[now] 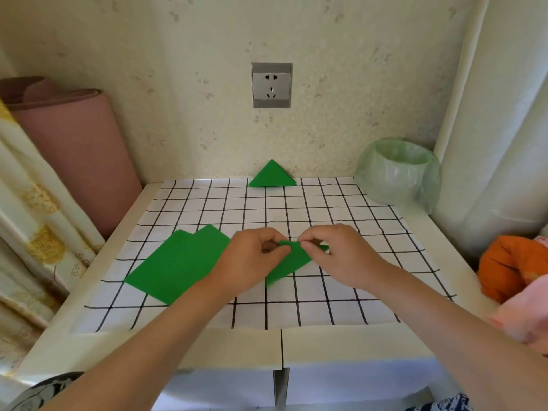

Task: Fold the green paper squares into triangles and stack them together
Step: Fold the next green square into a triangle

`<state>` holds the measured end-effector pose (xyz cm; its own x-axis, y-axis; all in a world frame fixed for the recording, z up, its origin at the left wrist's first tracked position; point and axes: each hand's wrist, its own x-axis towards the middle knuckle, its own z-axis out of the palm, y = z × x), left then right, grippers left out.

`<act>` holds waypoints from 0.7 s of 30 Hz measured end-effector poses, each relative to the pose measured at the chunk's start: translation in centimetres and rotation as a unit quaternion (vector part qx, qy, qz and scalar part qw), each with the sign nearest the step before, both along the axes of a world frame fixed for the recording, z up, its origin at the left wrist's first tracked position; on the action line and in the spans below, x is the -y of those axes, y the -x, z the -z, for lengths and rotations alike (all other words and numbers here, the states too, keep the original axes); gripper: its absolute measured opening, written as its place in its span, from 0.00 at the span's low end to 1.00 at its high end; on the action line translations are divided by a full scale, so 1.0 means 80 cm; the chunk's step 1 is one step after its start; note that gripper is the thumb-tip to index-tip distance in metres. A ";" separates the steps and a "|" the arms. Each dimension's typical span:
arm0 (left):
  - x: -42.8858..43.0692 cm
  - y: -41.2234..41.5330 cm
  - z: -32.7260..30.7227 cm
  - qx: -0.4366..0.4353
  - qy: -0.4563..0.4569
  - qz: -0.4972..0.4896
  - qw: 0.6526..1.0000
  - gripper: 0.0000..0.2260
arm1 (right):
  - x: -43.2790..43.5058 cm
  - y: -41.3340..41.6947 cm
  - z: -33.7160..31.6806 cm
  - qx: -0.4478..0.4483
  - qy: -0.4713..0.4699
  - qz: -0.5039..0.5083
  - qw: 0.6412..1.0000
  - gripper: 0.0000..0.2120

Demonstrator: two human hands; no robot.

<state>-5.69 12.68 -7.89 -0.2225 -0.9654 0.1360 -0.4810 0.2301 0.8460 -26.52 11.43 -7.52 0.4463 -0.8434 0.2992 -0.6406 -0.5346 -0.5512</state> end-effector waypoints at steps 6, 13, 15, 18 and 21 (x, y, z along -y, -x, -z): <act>-0.006 0.000 -0.039 -0.127 -0.095 -0.013 0.987 0.03 | -0.005 -0.004 -0.028 0.070 -0.127 0.014 0.989 0.08; -0.004 -0.003 -0.042 -0.018 -0.121 0.001 0.992 0.05 | -0.005 -0.010 -0.029 0.036 -0.130 0.048 0.990 0.08; -0.004 -0.002 -0.040 0.020 -0.111 0.003 0.994 0.05 | -0.007 -0.013 -0.029 0.014 -0.115 0.055 0.992 0.05; -0.007 0.002 -0.037 0.063 -0.090 0.007 0.994 0.06 | -0.011 -0.021 -0.030 0.013 -0.086 0.060 0.994 0.03; -0.009 0.005 -0.037 0.069 -0.079 0.004 0.994 0.06 | -0.011 -0.029 -0.032 0.015 -0.080 0.056 0.995 0.03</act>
<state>-6.09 13.38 -4.92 -0.2369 -0.9702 -0.0501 -0.5943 0.1039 0.7975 -24.20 12.31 -4.92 0.3393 -0.9255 0.1684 -0.6739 -0.3640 -0.6430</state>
